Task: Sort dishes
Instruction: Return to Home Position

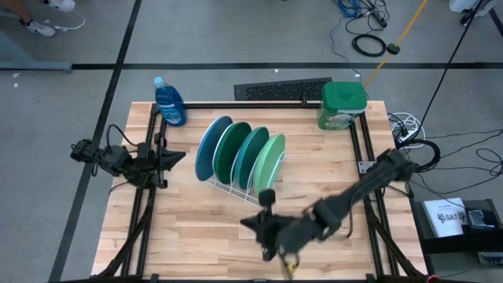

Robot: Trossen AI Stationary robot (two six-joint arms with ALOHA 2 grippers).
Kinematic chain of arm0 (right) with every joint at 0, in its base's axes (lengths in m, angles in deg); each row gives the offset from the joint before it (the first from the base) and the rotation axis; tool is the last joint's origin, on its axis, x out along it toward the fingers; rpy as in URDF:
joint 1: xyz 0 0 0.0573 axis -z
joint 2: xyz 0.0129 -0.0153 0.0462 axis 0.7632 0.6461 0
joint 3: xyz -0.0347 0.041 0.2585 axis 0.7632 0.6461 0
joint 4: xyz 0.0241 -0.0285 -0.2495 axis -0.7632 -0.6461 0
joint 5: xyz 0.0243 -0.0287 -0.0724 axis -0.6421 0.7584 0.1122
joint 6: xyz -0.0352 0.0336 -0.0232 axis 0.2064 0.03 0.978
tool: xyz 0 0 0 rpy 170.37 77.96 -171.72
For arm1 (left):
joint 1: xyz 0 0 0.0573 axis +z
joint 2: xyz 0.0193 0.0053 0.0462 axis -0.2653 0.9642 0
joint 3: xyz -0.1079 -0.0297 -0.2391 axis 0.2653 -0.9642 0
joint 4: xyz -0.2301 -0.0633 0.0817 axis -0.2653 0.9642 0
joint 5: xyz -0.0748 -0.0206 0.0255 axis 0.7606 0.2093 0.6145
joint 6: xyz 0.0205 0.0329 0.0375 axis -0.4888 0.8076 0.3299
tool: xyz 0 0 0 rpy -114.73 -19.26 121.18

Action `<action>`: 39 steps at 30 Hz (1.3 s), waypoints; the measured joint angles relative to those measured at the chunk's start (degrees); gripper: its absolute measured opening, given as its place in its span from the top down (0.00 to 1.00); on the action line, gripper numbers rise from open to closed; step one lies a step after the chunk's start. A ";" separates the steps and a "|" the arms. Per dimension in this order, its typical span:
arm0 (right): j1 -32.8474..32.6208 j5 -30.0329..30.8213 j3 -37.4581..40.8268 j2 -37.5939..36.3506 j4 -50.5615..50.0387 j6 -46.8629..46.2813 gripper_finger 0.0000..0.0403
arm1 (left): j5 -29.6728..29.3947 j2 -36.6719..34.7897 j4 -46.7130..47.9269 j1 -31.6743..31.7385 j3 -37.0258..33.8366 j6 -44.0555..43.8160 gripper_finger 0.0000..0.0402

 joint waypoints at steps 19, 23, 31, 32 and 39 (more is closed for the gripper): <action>2.17 -16.13 92.94 -80.65 54.92 3.46 1.00 | -0.83 -0.28 8.25 0.00 0.57 0.37 1.00; 3.45 -17.02 98.90 -92.04 49.16 5.08 1.00 | -0.59 -0.31 11.16 0.00 0.57 0.77 1.00; 5.61 -20.10 98.74 -106.70 28.87 4.94 1.00 | 0.42 -0.31 13.89 0.01 0.57 2.80 1.00; 5.81 -19.98 98.78 -106.92 26.65 3.92 1.00 | 0.44 -0.31 14.65 0.01 0.56 2.14 1.00; 6.61 -21.99 98.74 -106.82 24.89 1.58 1.00 | 0.37 -0.31 15.54 0.02 -1.06 0.17 1.00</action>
